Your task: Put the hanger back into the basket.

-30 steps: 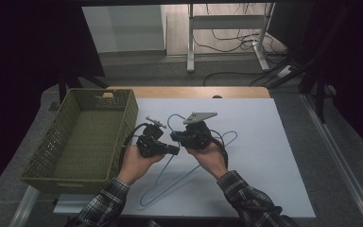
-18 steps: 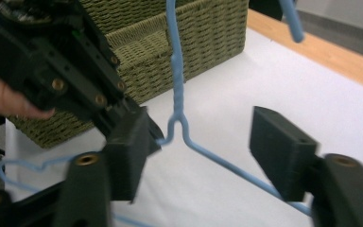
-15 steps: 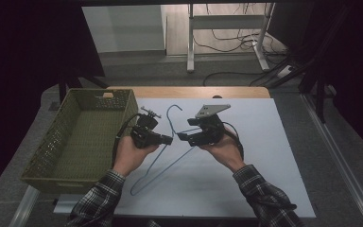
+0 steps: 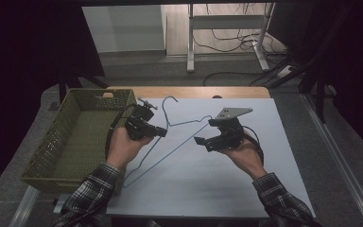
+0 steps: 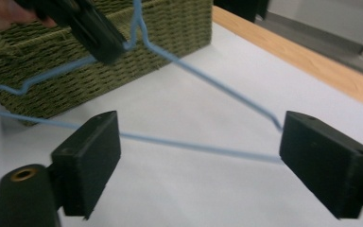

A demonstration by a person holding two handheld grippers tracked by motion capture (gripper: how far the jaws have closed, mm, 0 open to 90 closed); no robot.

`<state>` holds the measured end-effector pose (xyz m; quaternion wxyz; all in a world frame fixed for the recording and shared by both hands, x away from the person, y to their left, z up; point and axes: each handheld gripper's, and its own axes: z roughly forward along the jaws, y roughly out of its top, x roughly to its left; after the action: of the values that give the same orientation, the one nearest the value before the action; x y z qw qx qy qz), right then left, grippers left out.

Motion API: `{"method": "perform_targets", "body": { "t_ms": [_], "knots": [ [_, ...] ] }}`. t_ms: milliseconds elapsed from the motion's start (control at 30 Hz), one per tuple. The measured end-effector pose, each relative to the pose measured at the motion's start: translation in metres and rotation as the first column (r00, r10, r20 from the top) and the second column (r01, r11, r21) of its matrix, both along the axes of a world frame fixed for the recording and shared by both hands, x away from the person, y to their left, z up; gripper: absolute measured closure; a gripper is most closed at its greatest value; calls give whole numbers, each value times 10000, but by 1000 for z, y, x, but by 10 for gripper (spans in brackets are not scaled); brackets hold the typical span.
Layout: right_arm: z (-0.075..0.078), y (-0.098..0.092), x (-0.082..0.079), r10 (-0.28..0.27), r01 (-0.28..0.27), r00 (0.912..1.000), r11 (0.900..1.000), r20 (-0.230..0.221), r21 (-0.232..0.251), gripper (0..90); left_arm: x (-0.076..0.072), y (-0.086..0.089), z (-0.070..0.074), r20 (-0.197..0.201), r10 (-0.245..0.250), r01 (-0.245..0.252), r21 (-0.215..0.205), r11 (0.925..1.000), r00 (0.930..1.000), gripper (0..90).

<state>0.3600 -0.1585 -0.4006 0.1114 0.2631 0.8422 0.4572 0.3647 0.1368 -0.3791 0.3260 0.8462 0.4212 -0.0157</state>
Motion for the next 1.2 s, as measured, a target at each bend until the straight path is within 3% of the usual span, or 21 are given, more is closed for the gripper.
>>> {"method": "perform_targets", "body": {
  "t_ms": [400,667,1000,1200],
  "knots": [
    [-9,-27,-20,-538,547,9978,9983,-395,219,30,0,23,32,269,342,-353,416,9985,9991,875],
    [-14,-45,-30,-868,899,9928,9953,-821,347,27,-4,52,55,614,921,-959,626,9934,9939,875],
    [-24,-66,-45,-1391,1404,9865,9901,-869,89,15,-6,102,60,945,1685,-1762,802,9811,9812,876],
    [-32,-77,-52,-1656,1674,9806,9859,-1049,87,13,-10,140,63,1290,2338,-2468,962,9643,9637,876]
  ]
}}
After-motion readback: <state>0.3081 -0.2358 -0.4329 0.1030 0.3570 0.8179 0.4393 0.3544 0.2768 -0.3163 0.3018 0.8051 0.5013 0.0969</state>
